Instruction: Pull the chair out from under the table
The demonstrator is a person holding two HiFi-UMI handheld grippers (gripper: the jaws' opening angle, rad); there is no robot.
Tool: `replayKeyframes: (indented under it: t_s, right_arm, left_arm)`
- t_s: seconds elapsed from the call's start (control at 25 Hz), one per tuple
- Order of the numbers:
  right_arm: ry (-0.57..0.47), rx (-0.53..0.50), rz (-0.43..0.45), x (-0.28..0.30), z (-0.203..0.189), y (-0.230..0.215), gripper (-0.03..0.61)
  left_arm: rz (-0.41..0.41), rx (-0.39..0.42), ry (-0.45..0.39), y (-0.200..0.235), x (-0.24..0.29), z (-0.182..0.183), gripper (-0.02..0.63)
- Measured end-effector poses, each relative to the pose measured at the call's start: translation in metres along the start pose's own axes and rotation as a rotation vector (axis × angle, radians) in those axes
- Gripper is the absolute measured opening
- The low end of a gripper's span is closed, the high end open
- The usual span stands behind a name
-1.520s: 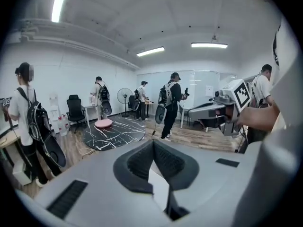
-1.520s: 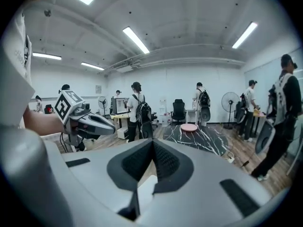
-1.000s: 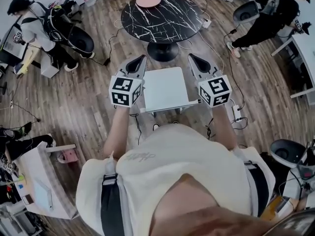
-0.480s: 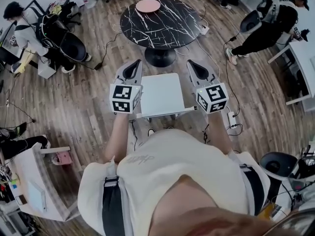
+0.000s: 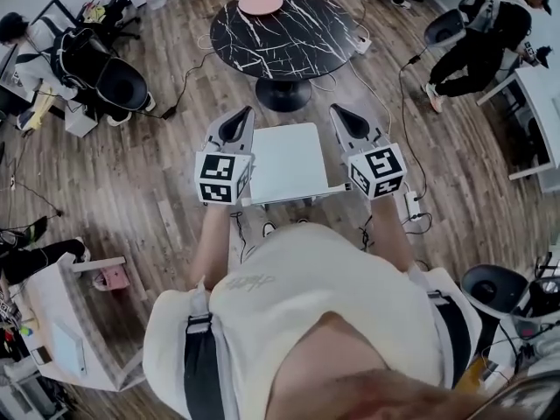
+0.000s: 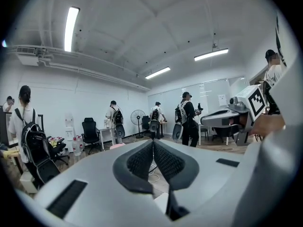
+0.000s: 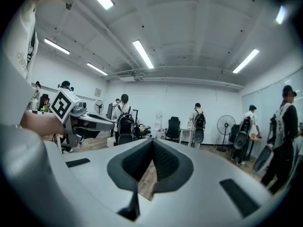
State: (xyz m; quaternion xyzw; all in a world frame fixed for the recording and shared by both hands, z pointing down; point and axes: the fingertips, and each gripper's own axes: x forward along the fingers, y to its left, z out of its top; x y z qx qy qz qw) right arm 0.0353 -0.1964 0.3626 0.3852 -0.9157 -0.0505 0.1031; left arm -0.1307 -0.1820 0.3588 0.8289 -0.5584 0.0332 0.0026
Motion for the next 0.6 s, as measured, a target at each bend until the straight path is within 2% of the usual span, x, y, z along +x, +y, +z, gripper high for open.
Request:
replayKeyframes:
  t_s: [0.28, 0.6]
  right_arm:
    - [-0.002, 0.008, -0.02, 0.006, -0.003, -0.011, 0.003]
    - [0.006, -0.016, 0.006, 0.01, -0.003, 0.002, 0.003]
  left_arm:
    - [0.003, -0.001, 0.003, 0.004, 0.009, -0.004, 0.02]
    - [0.001, 0.0, 0.006, 0.003, 0.005, -0.005, 0.02]
